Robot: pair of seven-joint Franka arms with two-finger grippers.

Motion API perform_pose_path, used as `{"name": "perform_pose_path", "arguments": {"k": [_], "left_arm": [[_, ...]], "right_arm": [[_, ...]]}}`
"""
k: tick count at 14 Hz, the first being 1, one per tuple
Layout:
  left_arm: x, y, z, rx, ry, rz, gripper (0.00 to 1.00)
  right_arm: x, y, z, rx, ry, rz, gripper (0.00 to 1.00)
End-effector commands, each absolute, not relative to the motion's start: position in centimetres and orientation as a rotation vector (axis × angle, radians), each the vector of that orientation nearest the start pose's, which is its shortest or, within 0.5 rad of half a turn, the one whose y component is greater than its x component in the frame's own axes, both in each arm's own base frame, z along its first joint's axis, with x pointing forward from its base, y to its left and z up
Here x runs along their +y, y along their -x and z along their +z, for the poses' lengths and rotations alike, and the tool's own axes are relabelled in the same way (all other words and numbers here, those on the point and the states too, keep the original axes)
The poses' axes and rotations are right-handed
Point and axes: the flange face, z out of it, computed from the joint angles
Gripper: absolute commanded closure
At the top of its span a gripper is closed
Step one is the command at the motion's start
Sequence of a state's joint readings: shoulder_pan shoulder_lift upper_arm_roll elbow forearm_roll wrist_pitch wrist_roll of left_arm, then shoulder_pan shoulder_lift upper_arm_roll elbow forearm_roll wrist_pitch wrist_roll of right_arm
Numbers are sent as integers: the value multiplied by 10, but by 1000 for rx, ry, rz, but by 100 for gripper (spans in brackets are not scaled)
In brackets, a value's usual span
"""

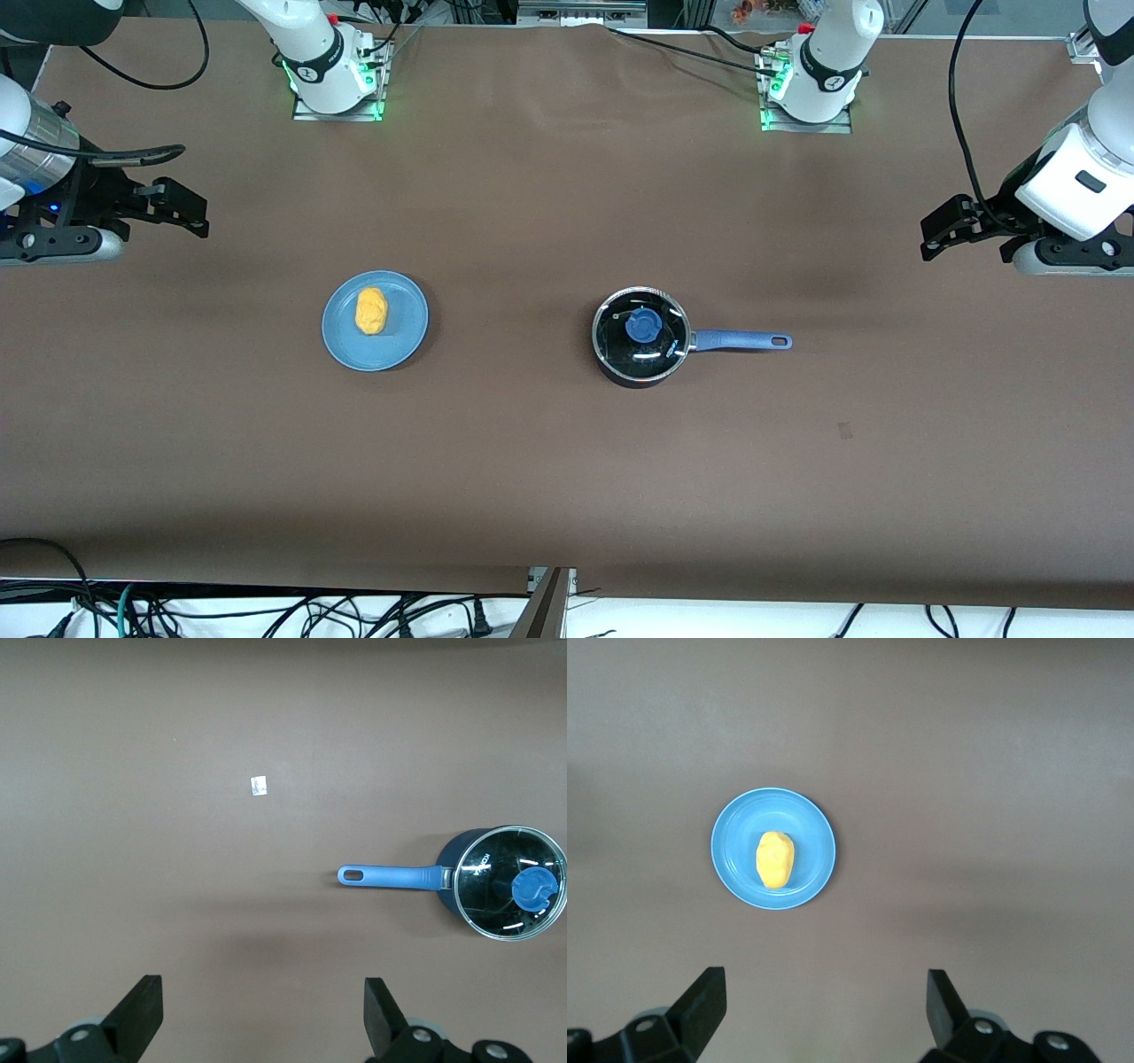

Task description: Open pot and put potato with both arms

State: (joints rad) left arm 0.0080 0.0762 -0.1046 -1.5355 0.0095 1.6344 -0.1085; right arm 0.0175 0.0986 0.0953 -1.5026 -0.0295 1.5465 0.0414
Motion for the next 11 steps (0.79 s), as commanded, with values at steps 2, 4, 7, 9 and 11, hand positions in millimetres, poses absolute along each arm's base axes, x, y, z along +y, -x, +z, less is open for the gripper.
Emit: {"name": "perform_pose_path", "arguments": {"k": [2,4,7,9,11], "left_arm": [[-52,-581,611,-22,3143,-51,0],[-50,-581,611,-27,3143,-51,0],[-50,-581,610,-29,3143,-44,0],[-50,-581,609,-34,3144,-39,0],[-48,-582,608,-36,3142,-39,0]], "right_arm": [[61,-579,602,-101,3161,77,0],[61,-579,602,-101,3161,77,0],[61,-579,602,-101,3161,77,0],[60,-579,602,-101,3160,77,0],[60,-580,602,-101,3160,74,0]]}}
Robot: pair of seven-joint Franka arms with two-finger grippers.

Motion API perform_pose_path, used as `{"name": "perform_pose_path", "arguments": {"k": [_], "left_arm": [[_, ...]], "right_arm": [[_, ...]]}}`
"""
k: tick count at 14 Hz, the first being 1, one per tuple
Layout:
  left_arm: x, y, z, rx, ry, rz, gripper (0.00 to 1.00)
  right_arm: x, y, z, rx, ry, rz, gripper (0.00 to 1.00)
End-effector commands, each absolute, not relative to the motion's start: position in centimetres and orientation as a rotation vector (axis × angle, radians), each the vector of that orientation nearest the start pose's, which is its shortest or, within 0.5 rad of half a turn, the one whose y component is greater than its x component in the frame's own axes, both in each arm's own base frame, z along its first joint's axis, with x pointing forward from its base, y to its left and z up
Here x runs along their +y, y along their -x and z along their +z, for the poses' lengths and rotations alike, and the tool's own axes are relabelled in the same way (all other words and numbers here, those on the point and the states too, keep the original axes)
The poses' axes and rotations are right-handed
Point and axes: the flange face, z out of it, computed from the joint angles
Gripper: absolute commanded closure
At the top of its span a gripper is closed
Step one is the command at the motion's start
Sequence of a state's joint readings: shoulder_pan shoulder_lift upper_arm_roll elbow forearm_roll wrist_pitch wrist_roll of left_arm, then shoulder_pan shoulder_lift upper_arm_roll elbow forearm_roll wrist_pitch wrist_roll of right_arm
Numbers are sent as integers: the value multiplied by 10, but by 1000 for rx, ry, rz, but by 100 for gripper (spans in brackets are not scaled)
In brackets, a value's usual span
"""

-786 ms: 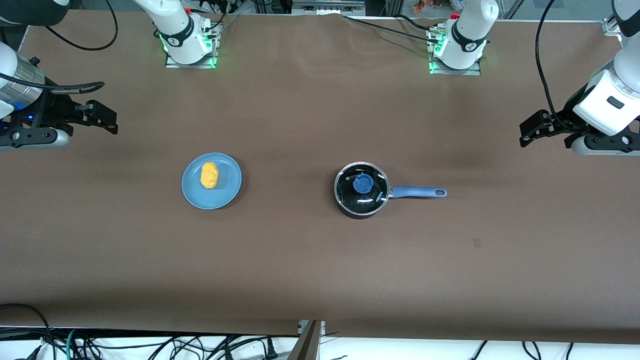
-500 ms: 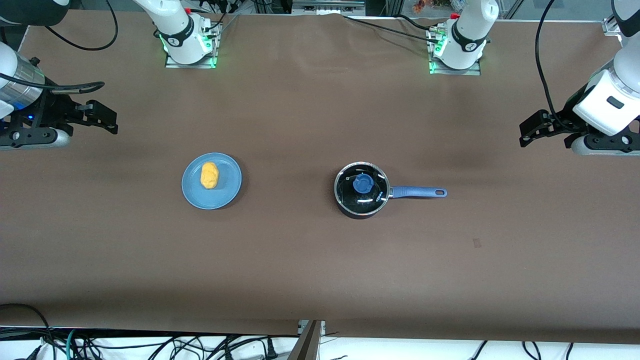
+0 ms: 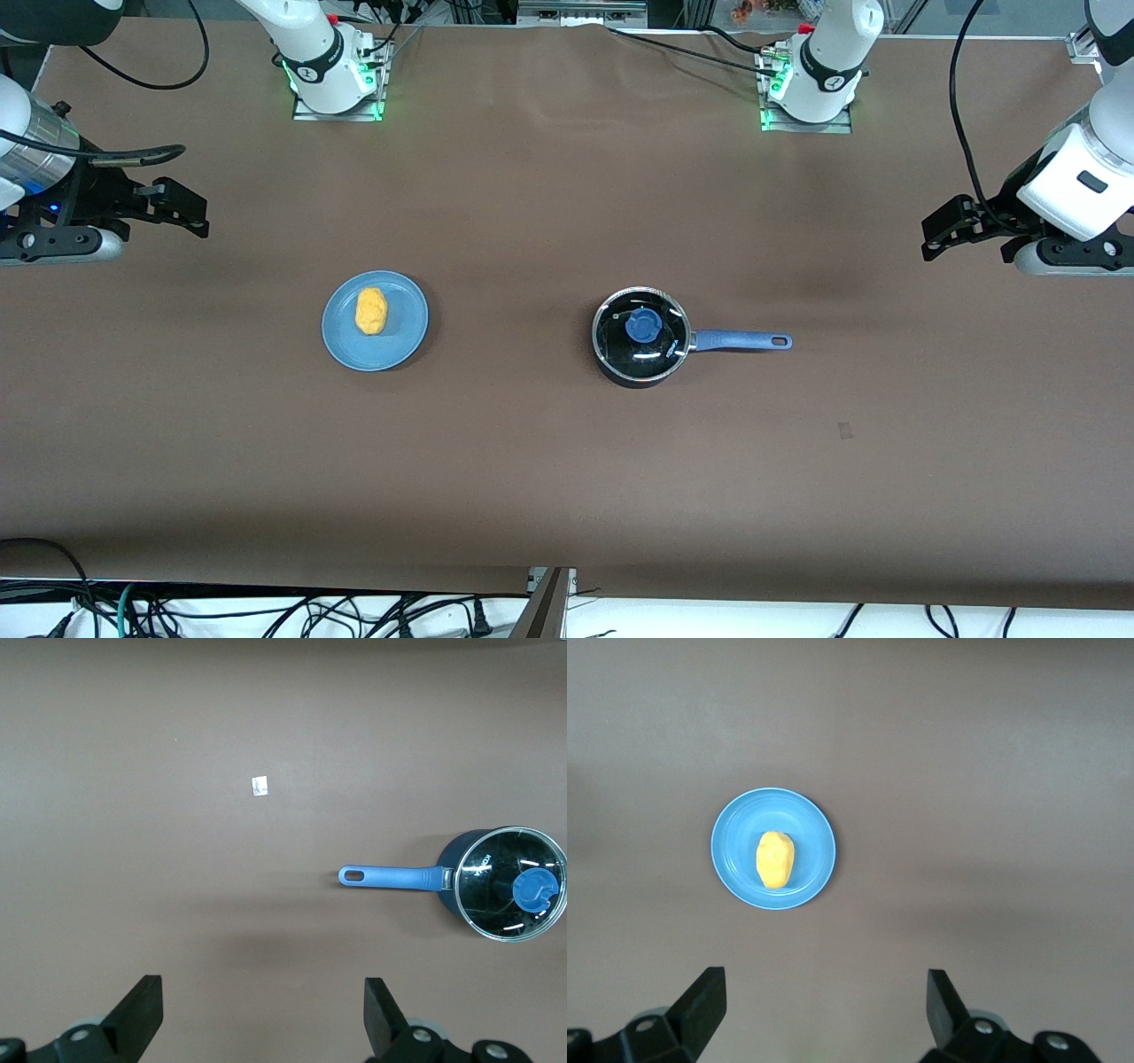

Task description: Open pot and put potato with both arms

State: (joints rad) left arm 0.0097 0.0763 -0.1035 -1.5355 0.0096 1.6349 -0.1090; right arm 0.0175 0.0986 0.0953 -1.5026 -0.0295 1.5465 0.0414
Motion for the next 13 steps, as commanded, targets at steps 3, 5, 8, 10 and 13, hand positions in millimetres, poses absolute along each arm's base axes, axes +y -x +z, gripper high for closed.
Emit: {"name": "perform_pose_path", "arguments": {"k": [3,5,8,10,13], "left_arm": [[-51,-581,610,-27,3143,-46,0],[-50,-581,606,-31,3142,-27,0],[-48,-581,606,-34,3142,-25,0],[-48,-582,605,-34,3140,-23,0],[-50,-582,606,-26,3139,-23,0]], "right_arm": [[60,-580,602,-101,3160,74,0],[61,-579,602,-101,3161,77,0],[61,-579,602,-101,3161,77,0],[60,-580,602,-104,3160,74,0],[61,-580,602,-106,3160,74,0]]}}
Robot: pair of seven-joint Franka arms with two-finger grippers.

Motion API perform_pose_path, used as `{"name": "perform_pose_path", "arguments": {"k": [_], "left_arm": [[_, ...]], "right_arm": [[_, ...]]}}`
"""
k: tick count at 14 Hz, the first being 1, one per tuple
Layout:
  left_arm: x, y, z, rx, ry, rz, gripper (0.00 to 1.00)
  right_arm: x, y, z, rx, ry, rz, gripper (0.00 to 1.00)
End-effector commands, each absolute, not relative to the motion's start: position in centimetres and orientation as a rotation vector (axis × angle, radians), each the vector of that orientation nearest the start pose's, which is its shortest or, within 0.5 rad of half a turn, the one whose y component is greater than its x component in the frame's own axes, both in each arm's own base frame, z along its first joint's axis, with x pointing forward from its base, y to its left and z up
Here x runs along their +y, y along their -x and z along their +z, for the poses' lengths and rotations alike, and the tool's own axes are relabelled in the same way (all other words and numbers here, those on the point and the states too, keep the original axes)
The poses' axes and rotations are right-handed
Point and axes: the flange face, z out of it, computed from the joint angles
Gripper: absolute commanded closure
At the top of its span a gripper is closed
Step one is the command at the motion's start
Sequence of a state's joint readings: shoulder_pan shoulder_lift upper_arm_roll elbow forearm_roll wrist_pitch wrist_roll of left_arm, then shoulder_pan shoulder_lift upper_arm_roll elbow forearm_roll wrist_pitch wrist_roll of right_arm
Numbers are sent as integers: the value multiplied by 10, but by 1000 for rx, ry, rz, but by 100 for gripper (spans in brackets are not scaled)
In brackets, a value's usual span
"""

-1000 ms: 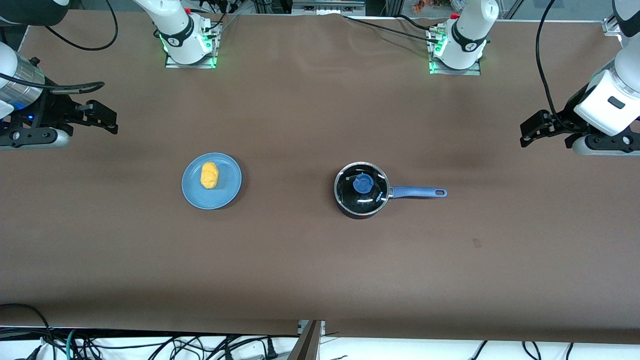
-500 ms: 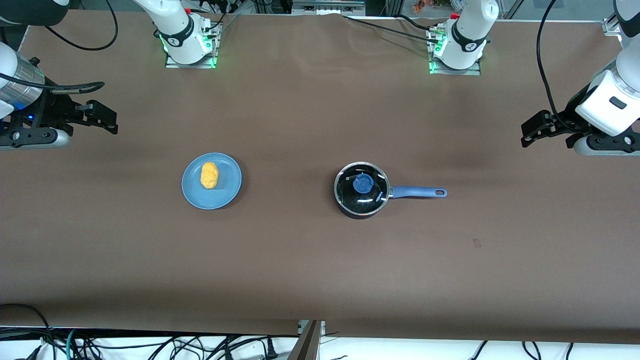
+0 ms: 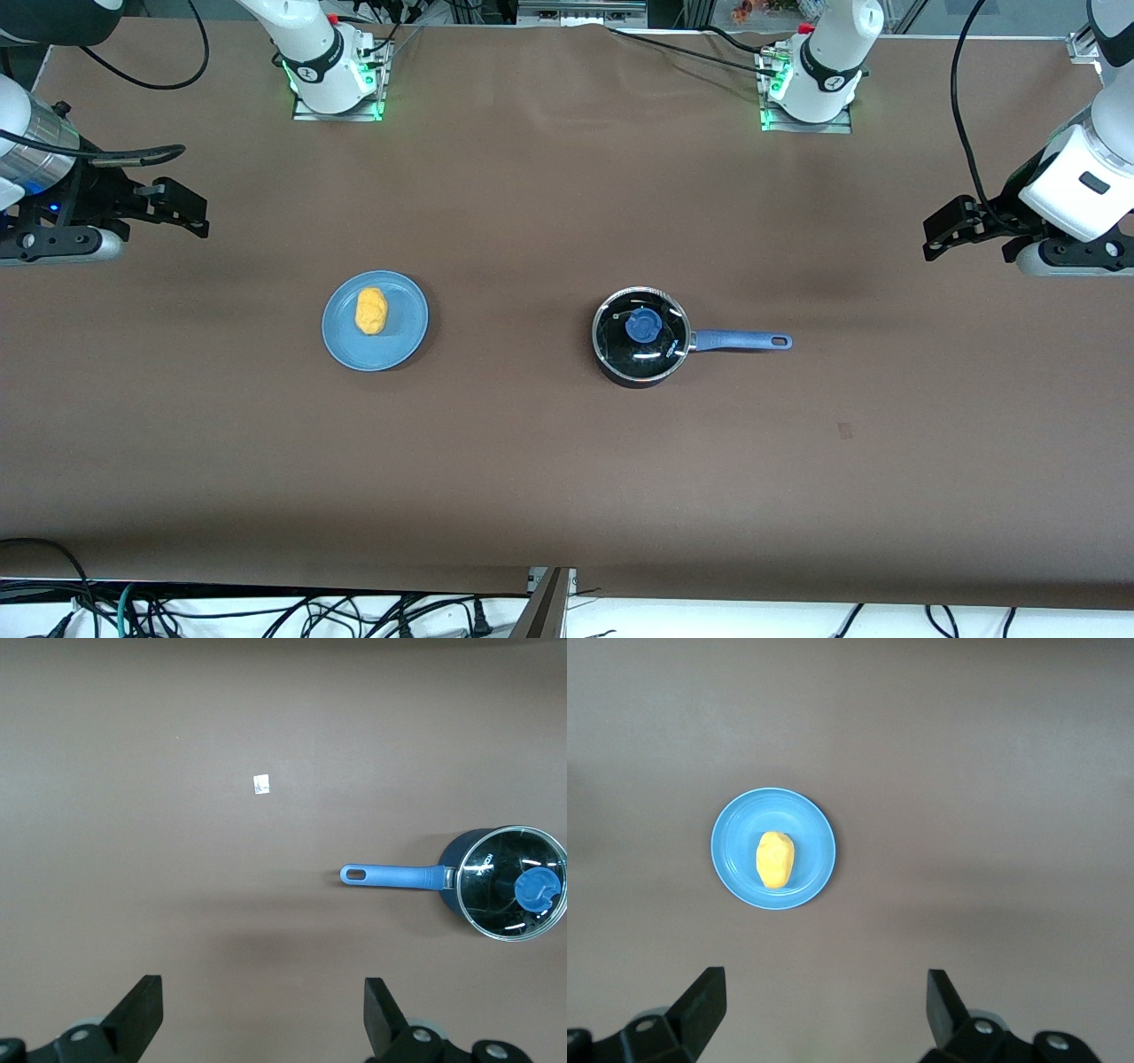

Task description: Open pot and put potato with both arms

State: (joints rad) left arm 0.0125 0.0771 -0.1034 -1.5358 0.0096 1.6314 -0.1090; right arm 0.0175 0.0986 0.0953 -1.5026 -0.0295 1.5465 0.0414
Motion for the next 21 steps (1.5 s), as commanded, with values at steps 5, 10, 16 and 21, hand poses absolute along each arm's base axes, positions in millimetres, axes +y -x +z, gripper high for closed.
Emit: {"name": "perform_pose_path", "arguments": {"k": [5,10,16,21], "left_arm": [[-51,-582,606,-24,3133,-26,0],[-52,-582,606,-21,3133,-26,0],[-52,-582,607,-21,3133,-29,0],[-51,-582,607,-24,3133,-29,0]], "right_arm": [[62,-579,602,-113,3158,75,0],[62,-579,602,-116,3158,75,0],[62,-580,601,-123,3158,77,0],[66,-583,593,-140,3156,96,0]]}}
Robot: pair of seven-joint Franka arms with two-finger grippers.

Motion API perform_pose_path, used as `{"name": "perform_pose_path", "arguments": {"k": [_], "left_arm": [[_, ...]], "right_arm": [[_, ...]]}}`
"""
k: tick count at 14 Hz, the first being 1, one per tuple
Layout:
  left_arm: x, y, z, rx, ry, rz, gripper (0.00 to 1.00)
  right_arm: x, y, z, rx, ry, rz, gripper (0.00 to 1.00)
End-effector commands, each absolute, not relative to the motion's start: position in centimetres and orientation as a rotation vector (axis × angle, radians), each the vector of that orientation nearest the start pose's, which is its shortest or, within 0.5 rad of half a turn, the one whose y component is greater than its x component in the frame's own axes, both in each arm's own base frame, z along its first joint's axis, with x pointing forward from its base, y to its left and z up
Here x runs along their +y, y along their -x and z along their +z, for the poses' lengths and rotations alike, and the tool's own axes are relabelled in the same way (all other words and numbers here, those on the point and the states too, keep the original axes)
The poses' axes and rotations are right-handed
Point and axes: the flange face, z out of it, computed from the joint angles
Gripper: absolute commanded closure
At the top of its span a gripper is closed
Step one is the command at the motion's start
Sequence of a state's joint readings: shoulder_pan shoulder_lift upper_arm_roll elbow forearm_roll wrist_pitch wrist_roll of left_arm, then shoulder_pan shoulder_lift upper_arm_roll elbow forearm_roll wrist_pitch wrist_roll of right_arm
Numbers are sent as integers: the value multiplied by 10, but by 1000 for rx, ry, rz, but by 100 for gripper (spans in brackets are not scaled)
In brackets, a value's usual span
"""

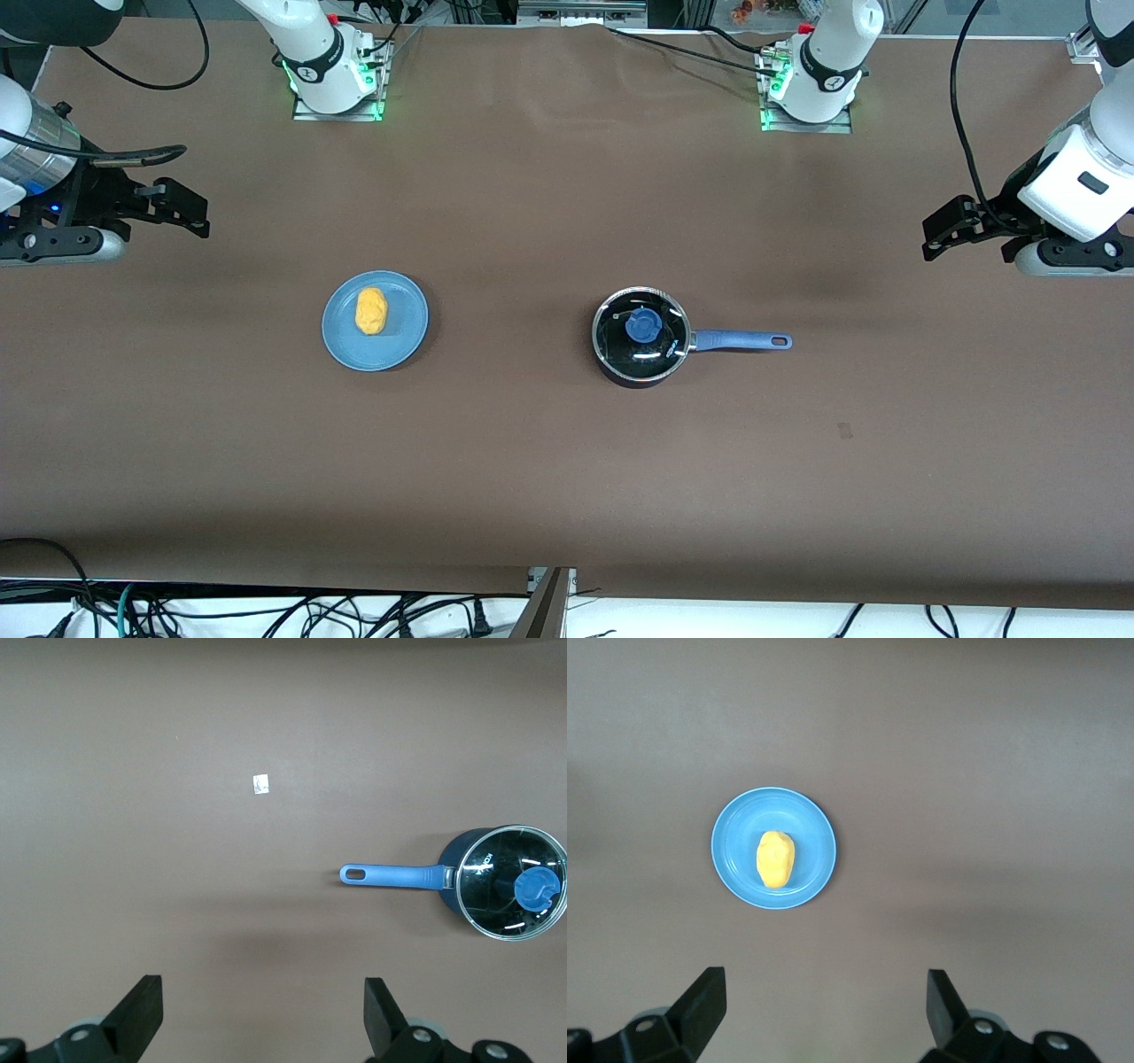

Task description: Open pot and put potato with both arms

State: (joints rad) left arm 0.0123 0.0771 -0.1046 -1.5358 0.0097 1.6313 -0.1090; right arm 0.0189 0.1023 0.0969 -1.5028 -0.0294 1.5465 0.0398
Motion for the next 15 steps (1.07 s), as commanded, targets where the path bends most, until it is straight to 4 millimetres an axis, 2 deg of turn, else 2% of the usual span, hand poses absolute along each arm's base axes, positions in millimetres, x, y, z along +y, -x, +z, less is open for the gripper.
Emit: {"name": "perform_pose_path", "arguments": {"k": [1,15], "left_arm": [[-52,-582,607,-21,3133,-29,0],[-50,-582,607,-26,3135,-28,0]], "right_arm": [[67,-583,594,-131,3158,89,0],[66,-583,595,-114,3157,86,0]]}}
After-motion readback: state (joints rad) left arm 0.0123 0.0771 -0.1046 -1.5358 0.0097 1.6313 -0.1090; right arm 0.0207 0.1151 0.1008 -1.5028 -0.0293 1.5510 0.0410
